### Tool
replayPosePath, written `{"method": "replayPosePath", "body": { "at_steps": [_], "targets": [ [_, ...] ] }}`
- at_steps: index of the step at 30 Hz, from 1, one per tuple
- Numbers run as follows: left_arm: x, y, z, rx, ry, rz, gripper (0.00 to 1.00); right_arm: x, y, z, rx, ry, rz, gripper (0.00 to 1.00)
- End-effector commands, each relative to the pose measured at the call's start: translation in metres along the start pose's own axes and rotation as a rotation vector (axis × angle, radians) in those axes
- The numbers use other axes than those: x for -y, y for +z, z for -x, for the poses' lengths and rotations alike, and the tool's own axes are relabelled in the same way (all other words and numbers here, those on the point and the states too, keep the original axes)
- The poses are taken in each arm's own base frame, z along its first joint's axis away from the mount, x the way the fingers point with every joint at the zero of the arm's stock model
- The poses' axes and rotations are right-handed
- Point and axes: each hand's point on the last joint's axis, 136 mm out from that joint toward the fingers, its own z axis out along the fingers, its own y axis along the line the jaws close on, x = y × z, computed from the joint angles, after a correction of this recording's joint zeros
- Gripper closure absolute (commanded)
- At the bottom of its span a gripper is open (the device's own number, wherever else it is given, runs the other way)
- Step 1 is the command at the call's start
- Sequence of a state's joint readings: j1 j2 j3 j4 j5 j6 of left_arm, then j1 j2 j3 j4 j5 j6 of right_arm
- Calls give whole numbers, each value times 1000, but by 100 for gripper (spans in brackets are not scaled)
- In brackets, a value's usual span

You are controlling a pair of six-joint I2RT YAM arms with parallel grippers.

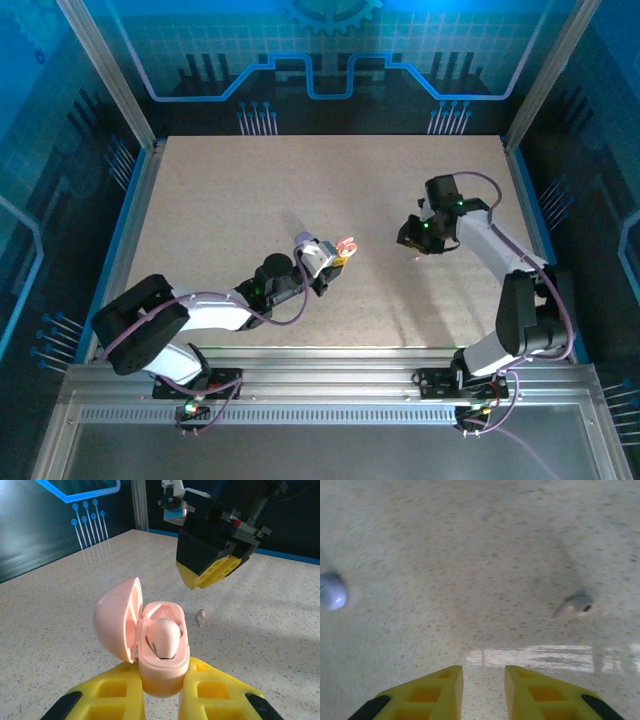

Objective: Insert wireless bluetooth earbuds into charging case

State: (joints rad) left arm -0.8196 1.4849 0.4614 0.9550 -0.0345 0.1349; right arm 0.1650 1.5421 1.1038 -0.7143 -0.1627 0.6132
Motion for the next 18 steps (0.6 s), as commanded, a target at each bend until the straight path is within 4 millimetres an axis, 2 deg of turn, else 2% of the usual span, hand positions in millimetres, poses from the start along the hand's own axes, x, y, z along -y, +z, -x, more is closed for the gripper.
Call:
{"method": "replayPosePath", "body": {
  "at_steps": [1, 7, 12, 18],
  "targets": [
    [-7, 5, 13, 41, -27, 44, 86, 30, 3, 1, -19, 233, -161, 68],
    [-10, 8, 12, 26, -29, 59, 86, 56, 20, 7, -4, 461, -324, 67],
    [-12, 12, 10, 19, -40, 63, 86, 66, 22, 17, 47, 540, -382, 67],
    [-12, 13, 7, 11, -55, 62, 86, 77, 28, 15, 65, 633, -400, 69]
  ]
}}
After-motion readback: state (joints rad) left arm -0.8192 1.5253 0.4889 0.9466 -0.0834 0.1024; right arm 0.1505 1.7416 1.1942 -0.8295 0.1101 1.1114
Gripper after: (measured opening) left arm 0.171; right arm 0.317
